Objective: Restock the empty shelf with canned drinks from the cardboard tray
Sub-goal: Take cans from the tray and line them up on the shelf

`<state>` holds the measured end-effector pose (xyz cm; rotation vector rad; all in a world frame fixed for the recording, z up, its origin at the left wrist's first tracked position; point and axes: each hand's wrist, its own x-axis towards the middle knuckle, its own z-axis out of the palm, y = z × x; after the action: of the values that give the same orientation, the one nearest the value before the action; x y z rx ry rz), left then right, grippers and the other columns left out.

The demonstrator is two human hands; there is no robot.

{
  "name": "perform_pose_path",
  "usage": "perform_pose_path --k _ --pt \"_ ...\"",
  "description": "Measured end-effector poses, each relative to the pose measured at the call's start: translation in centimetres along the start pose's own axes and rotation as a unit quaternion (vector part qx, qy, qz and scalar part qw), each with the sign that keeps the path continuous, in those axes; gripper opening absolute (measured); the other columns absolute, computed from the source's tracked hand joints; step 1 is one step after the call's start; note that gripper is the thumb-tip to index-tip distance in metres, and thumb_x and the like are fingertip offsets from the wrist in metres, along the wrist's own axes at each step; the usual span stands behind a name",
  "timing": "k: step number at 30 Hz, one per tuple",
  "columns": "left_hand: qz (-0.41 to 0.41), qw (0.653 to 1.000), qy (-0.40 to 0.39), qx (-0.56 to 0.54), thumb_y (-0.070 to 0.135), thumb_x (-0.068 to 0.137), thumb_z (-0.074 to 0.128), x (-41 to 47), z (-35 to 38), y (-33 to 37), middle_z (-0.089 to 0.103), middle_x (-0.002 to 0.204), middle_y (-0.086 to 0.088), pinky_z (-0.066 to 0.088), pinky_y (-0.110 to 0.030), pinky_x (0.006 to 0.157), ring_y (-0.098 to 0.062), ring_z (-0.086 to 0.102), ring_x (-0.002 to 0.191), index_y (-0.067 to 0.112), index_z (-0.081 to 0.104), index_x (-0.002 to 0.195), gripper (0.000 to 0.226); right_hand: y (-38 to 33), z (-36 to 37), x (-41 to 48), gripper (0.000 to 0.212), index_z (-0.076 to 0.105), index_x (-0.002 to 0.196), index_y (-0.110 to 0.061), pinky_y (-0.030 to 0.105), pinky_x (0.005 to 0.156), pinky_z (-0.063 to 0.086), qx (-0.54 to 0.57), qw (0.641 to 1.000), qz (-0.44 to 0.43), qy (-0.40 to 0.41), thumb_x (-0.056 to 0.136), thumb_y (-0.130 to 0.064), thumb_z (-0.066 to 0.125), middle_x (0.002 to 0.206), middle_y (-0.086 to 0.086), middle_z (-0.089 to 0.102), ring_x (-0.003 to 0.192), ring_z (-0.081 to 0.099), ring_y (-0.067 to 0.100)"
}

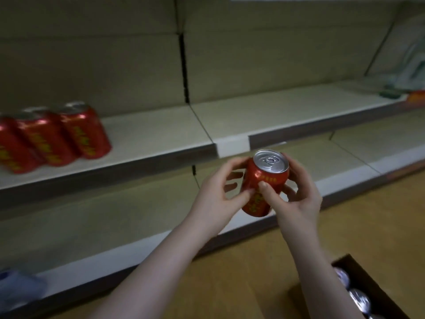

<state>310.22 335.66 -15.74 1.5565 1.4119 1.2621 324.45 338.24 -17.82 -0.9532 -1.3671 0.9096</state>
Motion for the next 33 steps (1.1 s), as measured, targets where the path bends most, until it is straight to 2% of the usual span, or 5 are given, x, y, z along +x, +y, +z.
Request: perform_pose_path --k 4,10,19,26,33 --pt "0.025 0.998 0.065 -0.007 0.018 0.075 0.075 -0.8 -4.3 0.8 0.053 0.126 0.015 0.050 -0.028 0.096 0.003 0.053 0.113 0.030 0.049 0.127 0.060 -2.4 5.0 0.8 0.062 0.059 0.119 -0.035 0.025 0.084 0.053 0.038 0.998 -0.035 -0.018 0.060 -0.035 0.077 0.118 -0.011 0.064 0.105 0.061 0.009" --pt "0.056 0.983 0.175 0.004 0.019 0.075 0.075 -1.8 -10.4 0.8 0.050 0.125 0.019 0.049 -0.020 0.094 0.002 0.054 0.111 0.036 0.047 0.125 0.059 -5.2 12.6 1.4 0.055 0.059 0.111 -0.040 0.014 0.078 0.051 0.081 0.992 -0.060 -0.069 0.070 -0.007 0.078 0.109 -0.012 0.065 0.094 0.061 -0.003" --pt "0.067 0.967 0.244 0.009 0.019 0.079 0.072 -0.4 -16.9 0.6 0.051 0.122 0.018 0.052 -0.017 0.087 0.003 0.053 0.111 0.029 0.048 0.128 0.055 -6.9 20.2 3.7 0.058 0.055 0.123 -0.026 0.016 0.080 0.051 0.106 0.987 -0.046 -0.114 0.069 -0.018 0.076 0.114 -0.005 0.065 0.102 0.062 0.003" --pt "0.026 0.960 0.273 0.059 0.024 0.079 0.071 2.4 -19.5 -1.2 0.047 0.119 0.023 0.049 -0.032 0.098 0.000 0.049 0.117 0.030 0.045 0.131 0.059 -6.8 23.5 6.3 0.051 0.051 0.120 -0.026 0.002 0.069 0.045 0.034 0.986 -0.042 -0.160 0.076 -0.014 0.075 0.102 -0.018 0.061 0.089 0.055 -0.020" --pt "-0.021 0.930 0.251 0.267 0.034 0.082 0.066 4.4 -21.7 -2.0 0.050 0.136 0.004 0.036 -0.030 0.108 -0.014 0.040 0.130 0.025 0.034 0.140 0.067 -5.1 26.1 8.1 0.053 0.054 0.122 -0.017 0.009 0.076 0.049 0.014 0.989 -0.029 -0.147 0.075 -0.013 0.076 0.109 -0.004 0.064 0.103 0.059 0.004"
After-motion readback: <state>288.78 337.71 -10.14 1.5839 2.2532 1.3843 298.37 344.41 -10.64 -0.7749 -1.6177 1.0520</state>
